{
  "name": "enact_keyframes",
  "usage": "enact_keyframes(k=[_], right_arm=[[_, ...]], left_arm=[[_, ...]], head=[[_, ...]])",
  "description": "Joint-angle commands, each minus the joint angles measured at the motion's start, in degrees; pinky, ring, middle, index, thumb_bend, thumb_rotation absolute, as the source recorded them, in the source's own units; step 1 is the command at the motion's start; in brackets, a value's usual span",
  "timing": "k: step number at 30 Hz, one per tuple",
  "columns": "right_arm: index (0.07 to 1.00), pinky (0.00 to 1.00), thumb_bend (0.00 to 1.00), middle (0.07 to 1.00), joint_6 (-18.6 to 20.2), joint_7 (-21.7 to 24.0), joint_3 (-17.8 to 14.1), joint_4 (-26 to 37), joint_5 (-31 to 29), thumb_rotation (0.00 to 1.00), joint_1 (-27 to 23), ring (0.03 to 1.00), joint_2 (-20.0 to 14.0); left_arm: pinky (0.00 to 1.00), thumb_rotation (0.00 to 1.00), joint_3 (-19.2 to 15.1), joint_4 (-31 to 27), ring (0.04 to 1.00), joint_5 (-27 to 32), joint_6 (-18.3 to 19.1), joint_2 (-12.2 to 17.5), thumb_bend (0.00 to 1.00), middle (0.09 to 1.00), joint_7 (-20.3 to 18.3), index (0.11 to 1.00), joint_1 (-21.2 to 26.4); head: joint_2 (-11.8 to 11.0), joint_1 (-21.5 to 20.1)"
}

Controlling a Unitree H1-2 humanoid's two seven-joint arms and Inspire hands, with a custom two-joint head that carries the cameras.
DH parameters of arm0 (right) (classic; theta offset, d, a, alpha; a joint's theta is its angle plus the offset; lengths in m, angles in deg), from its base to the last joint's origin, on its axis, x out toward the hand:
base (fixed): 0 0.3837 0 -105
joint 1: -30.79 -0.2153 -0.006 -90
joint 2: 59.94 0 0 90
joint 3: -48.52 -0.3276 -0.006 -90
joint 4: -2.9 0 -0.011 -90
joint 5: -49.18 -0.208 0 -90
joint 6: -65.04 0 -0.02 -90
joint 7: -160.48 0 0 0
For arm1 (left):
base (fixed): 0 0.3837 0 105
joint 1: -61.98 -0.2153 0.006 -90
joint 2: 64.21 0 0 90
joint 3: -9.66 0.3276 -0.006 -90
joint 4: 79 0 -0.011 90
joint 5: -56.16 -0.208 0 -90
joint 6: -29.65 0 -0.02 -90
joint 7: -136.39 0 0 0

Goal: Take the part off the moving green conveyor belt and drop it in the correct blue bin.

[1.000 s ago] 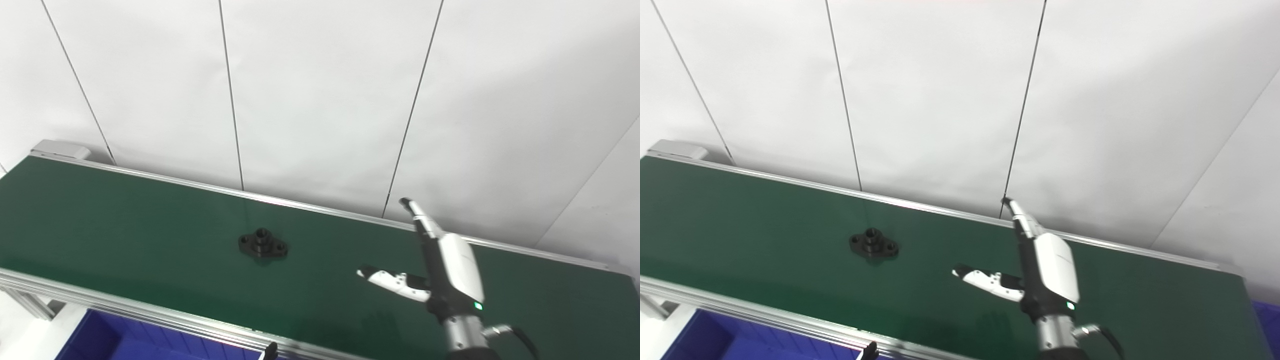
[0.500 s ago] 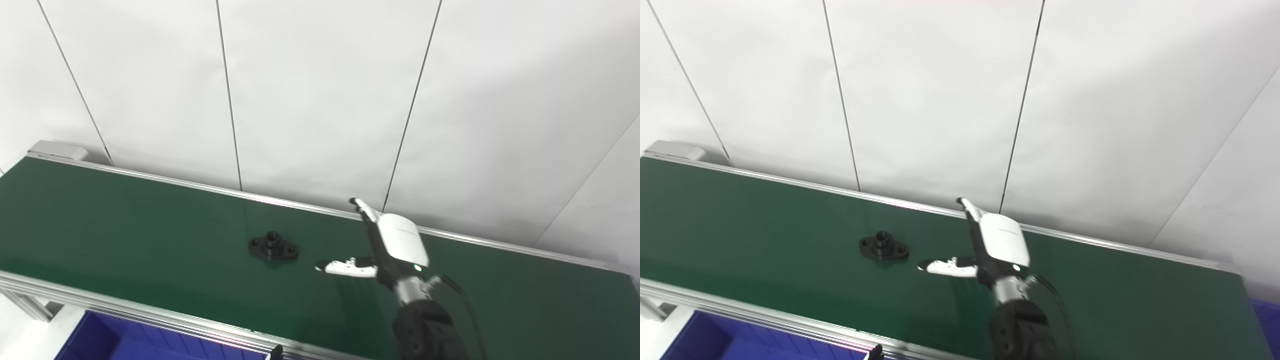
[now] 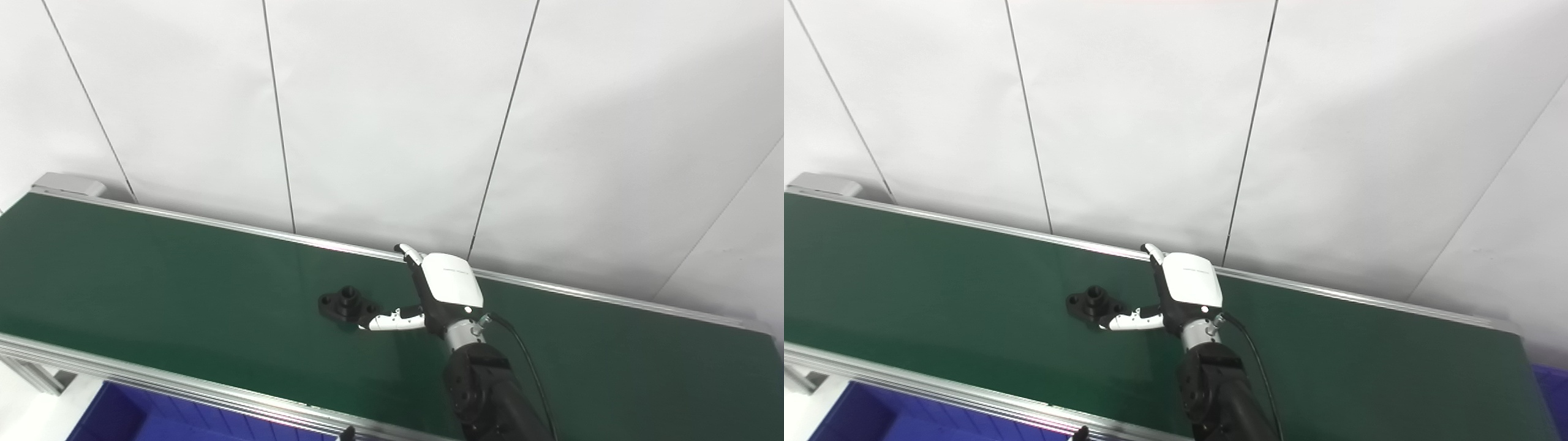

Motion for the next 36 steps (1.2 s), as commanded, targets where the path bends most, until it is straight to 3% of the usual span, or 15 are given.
enact_keyframes(k=[1,8,13,14,15,17,21,23,27,28,30,36], right_arm=[[0.888,0.67,0.98,0.831,0.53,-2.75,0.63,-0.83,-0.35,0.66,-3.4,0.748,2.26],[0.895,0.64,0.98,0.823,0.21,-4.81,2.03,-7.17,-1.58,0.69,-5.65,0.732,2.79],[0.86,0.61,0.98,0.776,-0.47,-7.11,2.81,-10.73,-2.64,0.64,-6.31,0.706,3.06],[0.856,0.61,0.98,0.771,1.65,-8.64,3.24,-12.07,-1.64,0.64,-6.4,0.703,3.78],[0.817,0.47,0.98,0.642,3.31,-9.68,3.58,-12.84,-0.89,0.61,-6.41,0.545,4.24],[0.774,0.38,0.95,0.55,6.37,-12.61,4.48,-15.21,0.55,0.57,-6.42,0.437,5.33],[0.661,0.29,0.85,0.477,7.13,-18.41,6.9,-21.15,1.68,0.55,-6.41,0.348,6.09],[0.651,0.27,0.81,0.475,6.69,-20.14,7.66,-23.21,1.38,0.54,-6.7,0.33,5.99],[0.663,0.21,0.73,0.455,2.46,-24.34,8.01,-28.18,-1.06,0.38,-7.19,0.273,5.36],[0.562,0.17,0.6,0.386,1.54,-25.24,8.14,-29.04,-1.65,0.25,-7.22,0.231,5.18],[0.51,0.14,0.54,0.336,0.11,-26.71,8.38,-29.71,-2.68,0.17,-6.86,0.202,4.88],[0.49,0.09,0.51,0.247,-1.45,-31.08,10.25,-32.3,-3.69,0.14,-6.24,0.147,5.06]], left_arm=[[0.88,0.96,1.44,-1.98,0.969,-0.41,-2.1,-1.42,0.72,1.0,0.77,1.0,-1.52],[0.89,0.94,2.99,-3.11,0.974,-1.21,-1.61,-2.67,0.71,1.0,1.36,1.0,-3.1],[0.89,0.94,3.96,-3.72,0.964,-2.47,-1.37,-3.57,0.71,1.0,1.97,1.0,-4.18],[0.89,0.94,4.17,-3.95,0.963,-2.92,-1.29,-3.62,0.71,1.0,2.08,1.0,-4.37],[0.88,0.95,4.36,-4.14,0.954,-3.3,-1.21,-3.66,0.7,0.998,2.17,1.0,-4.54],[0.87,0.95,4.78,-4.64,0.945,-3.78,-1.01,-3.74,0.69,0.992,2.25,1.0,-4.96],[0.86,0.95,5.43,-5.05,0.928,-4.07,-1.1,-4.11,0.69,0.981,2.69,1.0,-5.83],[0.85,0.94,5.67,-5.05,0.922,-4.1,-1.15,-4.12,0.69,0.979,2.81,1.0,-6.09],[0.84,0.94,6.06,-5.08,0.916,-4.36,-1.33,-4.13,0.68,0.979,2.97,1.0,-6.5],[0.85,0.94,6.11,-5.15,0.918,-4.43,-1.24,-4.16,0.69,0.976,2.98,1.0,-6.55],[0.85,0.94,6.31,-5.44,0.918,-4.24,-1.25,-4.11,0.69,0.974,2.87,1.0,-6.74],[0.82,0.93,6.62,-6.6,0.908,-4.06,0.09,-4.11,0.7,0.974,2.58,1.0,-7.13]], head=[[0.16,0.34],[0.79,2.3],[1.26,3.6],[1.33,4.02],[1.38,4.24],[1.59,4.87],[1.68,5.87],[1.76,6.29],[2.17,6.68],[2.17,6.68],[2.5,6.78],[3.02,6.47]])
